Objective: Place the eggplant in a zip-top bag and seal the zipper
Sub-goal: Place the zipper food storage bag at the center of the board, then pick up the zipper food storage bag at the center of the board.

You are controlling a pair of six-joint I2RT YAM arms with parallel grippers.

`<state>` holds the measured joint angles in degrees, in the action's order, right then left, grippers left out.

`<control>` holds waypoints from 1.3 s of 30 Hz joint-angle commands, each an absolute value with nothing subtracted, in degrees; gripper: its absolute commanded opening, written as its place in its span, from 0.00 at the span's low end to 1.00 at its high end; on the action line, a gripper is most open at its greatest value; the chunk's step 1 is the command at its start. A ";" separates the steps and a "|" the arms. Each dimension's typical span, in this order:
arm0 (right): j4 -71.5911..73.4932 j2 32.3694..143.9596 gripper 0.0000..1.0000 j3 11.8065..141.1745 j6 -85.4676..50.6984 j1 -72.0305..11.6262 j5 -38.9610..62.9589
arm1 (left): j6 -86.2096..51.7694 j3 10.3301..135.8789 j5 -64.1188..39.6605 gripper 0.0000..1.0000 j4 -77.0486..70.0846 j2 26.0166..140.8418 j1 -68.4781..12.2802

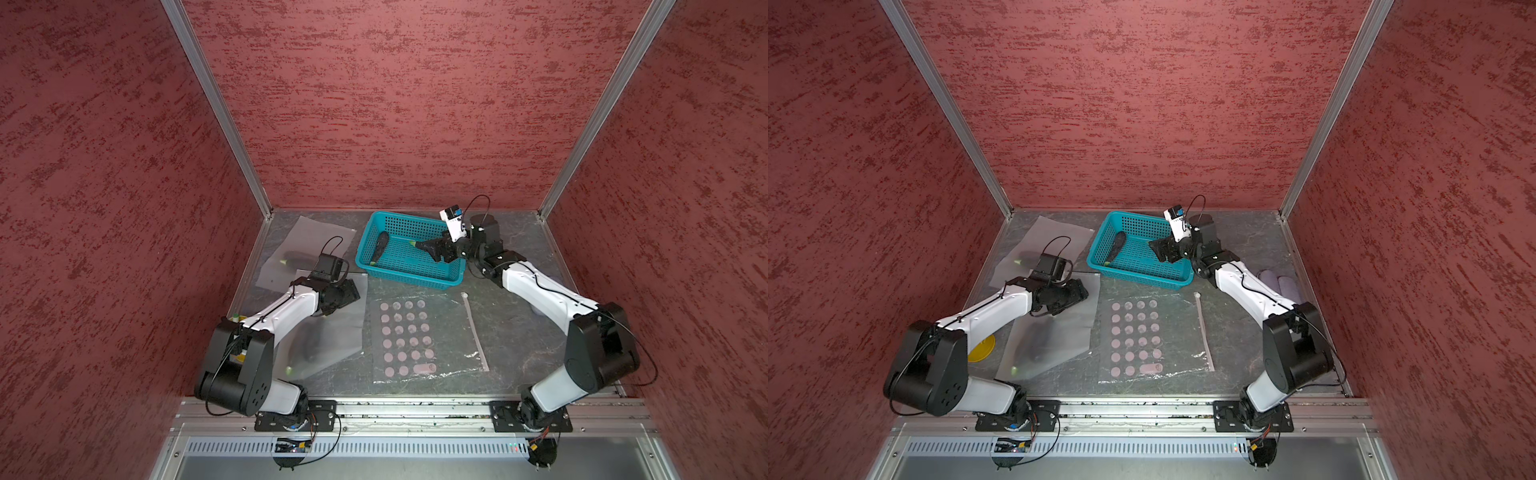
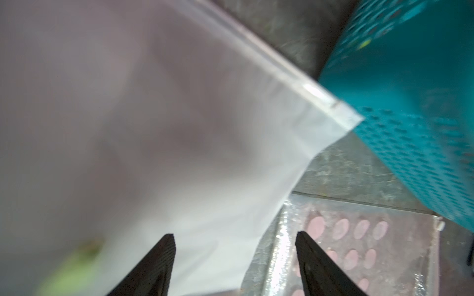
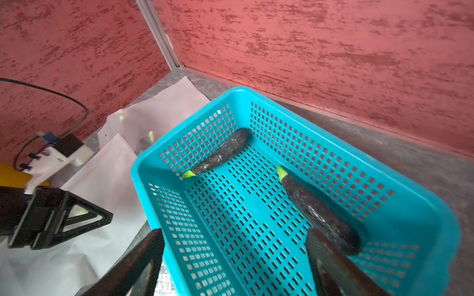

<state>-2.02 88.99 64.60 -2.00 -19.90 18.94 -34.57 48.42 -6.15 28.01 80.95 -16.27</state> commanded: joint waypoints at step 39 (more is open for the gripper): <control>-7.82 74.99 0.32 29.19 -31.65 -21.46 11.35 | -33.50 51.00 -13.17 0.78 20.92 81.61 -28.81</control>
<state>-9.67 75.05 29.47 -29.98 -20.67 10.09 -33.08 51.86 -12.95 21.80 81.14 -28.36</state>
